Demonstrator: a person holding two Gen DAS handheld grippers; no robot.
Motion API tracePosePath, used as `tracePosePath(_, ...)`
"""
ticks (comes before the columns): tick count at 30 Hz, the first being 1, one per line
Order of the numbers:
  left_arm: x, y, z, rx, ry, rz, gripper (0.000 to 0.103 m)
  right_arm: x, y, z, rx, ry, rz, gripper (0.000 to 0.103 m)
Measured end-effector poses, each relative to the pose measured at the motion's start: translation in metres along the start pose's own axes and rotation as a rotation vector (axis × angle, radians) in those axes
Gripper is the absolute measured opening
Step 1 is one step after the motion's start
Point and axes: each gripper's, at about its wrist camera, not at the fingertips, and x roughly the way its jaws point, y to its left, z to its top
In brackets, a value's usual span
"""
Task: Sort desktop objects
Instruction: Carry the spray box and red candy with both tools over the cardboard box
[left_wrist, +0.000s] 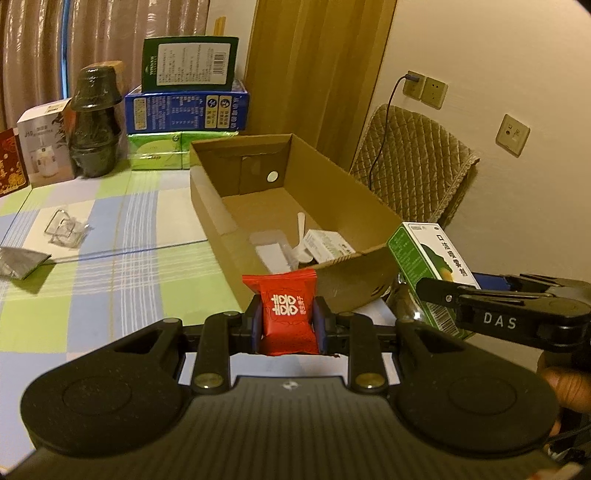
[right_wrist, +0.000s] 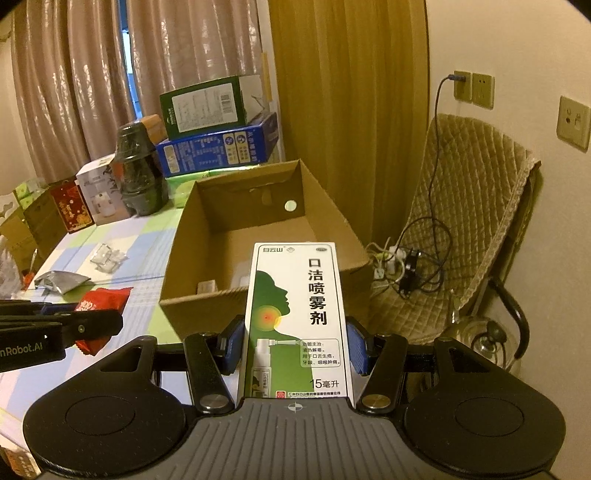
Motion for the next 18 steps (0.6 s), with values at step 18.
tracePosePath(18,0.031,-0.018,0.038,0.011,-0.015,-0.029,0.023,0.025,-0.009,0.038,-0.059,-0.016,0.000,0.053)
